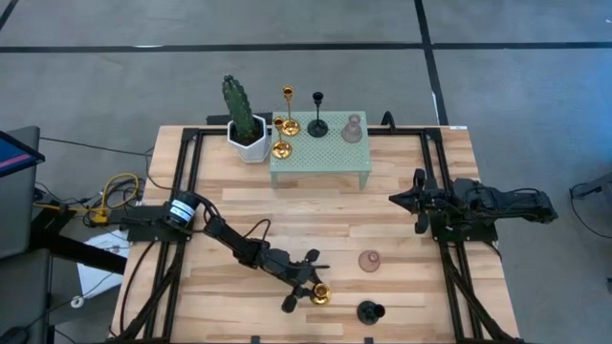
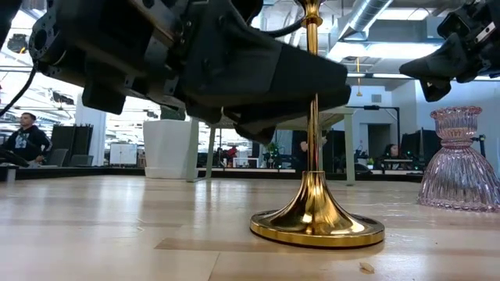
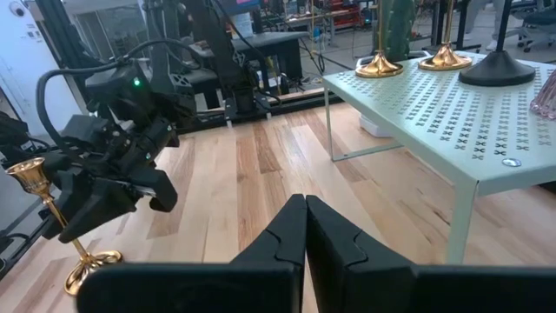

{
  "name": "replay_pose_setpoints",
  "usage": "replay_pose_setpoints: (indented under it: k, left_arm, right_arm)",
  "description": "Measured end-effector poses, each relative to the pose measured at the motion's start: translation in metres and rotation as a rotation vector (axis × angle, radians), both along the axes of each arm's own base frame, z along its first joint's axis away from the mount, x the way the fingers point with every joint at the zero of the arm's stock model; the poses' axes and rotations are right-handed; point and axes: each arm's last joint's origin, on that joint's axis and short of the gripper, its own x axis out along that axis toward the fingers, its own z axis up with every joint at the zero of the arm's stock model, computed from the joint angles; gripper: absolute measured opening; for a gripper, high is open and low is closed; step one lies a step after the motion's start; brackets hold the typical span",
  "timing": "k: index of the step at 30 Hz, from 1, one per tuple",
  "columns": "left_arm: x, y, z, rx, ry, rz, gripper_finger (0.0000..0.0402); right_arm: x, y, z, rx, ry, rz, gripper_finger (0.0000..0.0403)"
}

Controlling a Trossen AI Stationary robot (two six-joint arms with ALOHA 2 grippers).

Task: Pick & Place candle stick holders
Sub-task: Put the gold candle holder on the shelf

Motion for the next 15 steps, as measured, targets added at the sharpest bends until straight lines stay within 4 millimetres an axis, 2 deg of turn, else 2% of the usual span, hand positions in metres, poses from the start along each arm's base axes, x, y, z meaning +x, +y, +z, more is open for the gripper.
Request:
replay_pose_setpoints:
  k: [10, 15]
  left_arm:
    - [0.0013, 0.0026, 0.0006, 0.000, -0.006, 0.064, 0.0026]
    - [0.0012, 0.0026, 0.0010, -0.003, -0.005, 0.062, 0.0020]
  right_arm:
    - [0.0000, 0.0000, 0.0000, 0.000, 0.000, 0.000, 0.0000]
    - [0.0000, 0.0000, 0.0000, 0.000, 0.000, 0.000, 0.0000]
